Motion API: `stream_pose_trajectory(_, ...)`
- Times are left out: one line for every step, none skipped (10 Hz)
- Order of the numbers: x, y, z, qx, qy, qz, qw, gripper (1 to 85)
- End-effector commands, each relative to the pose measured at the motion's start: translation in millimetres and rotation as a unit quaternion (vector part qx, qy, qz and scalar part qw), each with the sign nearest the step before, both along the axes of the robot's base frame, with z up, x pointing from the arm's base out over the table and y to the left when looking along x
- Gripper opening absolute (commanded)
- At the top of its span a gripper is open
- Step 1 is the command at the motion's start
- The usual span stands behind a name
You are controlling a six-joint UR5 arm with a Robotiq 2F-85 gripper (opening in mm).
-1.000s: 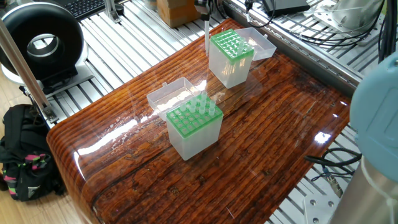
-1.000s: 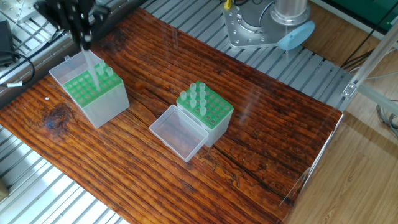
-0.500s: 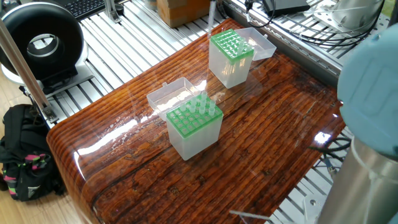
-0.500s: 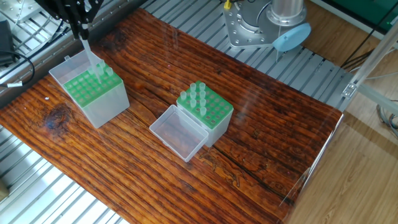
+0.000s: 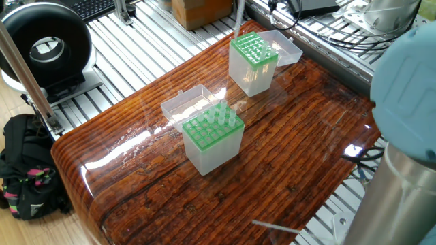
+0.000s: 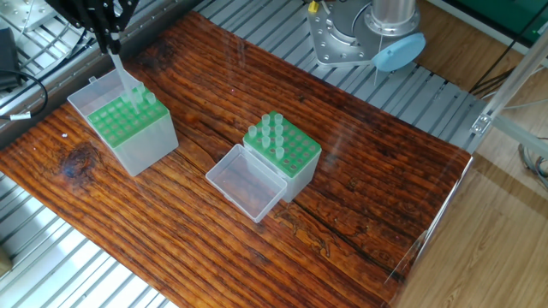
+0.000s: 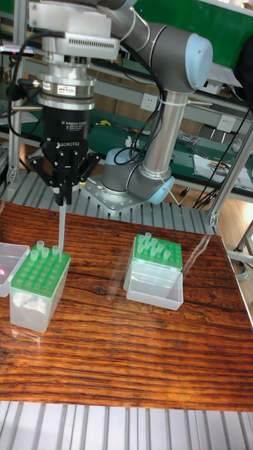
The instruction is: Transfer all large pipette tips from one holder to another
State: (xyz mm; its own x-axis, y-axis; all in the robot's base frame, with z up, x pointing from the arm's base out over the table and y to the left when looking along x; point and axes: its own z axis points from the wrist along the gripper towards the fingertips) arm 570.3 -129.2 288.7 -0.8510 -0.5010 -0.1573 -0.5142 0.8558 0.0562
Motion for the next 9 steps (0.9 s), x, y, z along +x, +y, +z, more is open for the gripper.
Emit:
stream_pose_trajectory(-8.1, 7.5, -7.2, 0.018, 0.012, -0.007, 0.9997, 1.0)
stream_pose_trajectory(-10.2, 5.4, -8.3, 0.016, 0.015, -0.007, 0.9997, 1.0)
stream_pose_trajectory(-12.8, 2.9, -9.1, 0.010, 0.021, -0.010, 0.9997, 1.0)
stream_pose_trajectory(-15.4, 2.7, -10.0, 0.008, 0.028, -0.014, 0.9995, 1.0)
stream_pose_trajectory(-15.8, 3.1, -10.4, 0.008, 0.029, -0.015, 0.9994, 1.0)
stream_pose_trajectory(-15.4, 3.4, -10.5, 0.008, 0.030, -0.016, 0.9994, 1.0)
stream_pose_trajectory(-14.6, 3.3, -10.4, 0.008, 0.028, -0.016, 0.9994, 1.0)
stream_pose_trajectory(-12.0, 1.1, -10.1, 0.005, 0.022, -0.014, 0.9996, 1.0)
stream_pose_trajectory(-10.0, -0.5, -9.2, 0.004, 0.018, -0.013, 0.9998, 1.0)
